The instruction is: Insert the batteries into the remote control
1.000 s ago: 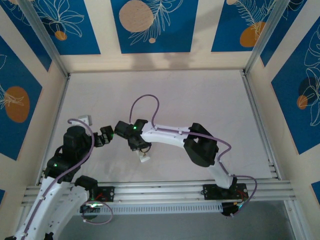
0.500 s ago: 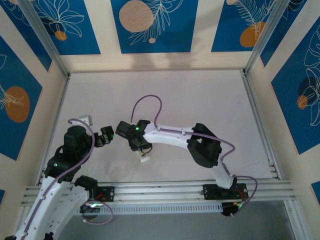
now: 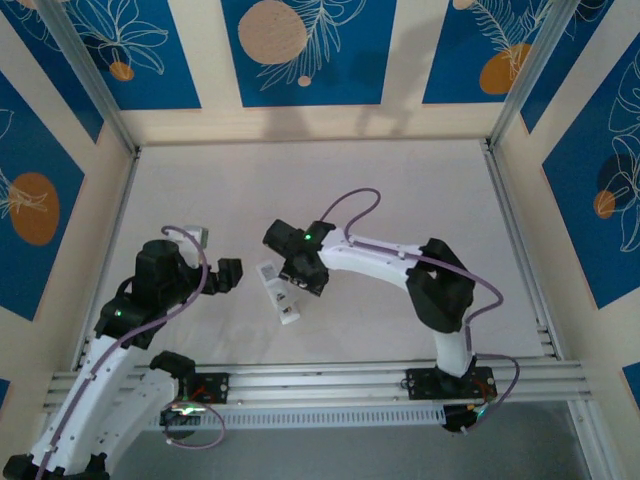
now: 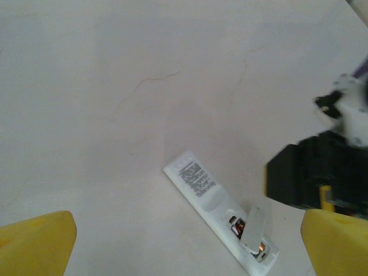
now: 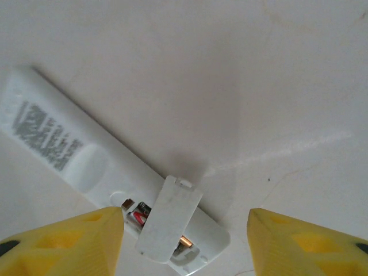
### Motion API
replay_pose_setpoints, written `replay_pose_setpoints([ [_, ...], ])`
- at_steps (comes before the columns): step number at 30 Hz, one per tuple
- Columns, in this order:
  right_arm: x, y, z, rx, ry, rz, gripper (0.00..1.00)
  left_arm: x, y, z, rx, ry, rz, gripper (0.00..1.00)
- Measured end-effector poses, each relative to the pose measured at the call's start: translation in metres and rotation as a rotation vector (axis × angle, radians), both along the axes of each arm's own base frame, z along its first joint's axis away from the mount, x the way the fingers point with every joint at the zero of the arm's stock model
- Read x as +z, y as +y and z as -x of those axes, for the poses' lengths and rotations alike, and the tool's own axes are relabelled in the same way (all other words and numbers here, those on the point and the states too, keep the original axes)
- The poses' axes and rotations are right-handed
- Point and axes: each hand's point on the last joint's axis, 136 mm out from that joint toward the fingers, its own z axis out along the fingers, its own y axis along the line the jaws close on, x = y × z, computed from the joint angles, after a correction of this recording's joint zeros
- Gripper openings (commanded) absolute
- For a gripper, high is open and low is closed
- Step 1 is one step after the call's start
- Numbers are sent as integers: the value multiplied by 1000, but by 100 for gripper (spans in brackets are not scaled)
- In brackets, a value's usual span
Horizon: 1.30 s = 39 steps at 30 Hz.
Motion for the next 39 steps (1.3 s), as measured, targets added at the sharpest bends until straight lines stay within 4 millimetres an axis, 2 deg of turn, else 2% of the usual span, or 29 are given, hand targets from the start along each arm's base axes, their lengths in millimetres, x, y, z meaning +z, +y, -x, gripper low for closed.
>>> replay_pose_setpoints([
  [3,-14,8,1,-48,50,11,59,0,-4,2,-38,-6,-6,100],
  [6,-23,6,5,-88,89,28,59,1,-6,3,-57,-14,-11,100],
  [9,-24,3,8,-122,102,38,57,4,-6,5,-62,-26,-9,100],
  [16,-26,10,8,-151,116,7,55,8,-5,7,-63,-44,-6,100],
  [22,-40,11,10,-161,139,25,54,8,-5,6,-63,-44,-6,100],
  [29,-41,12,9,-178,149,14,52,8,-5,7,-63,-44,-6,100],
  [39,-42,15,7,-185,159,-7,44,8,-5,7,-62,-46,-6,100],
])
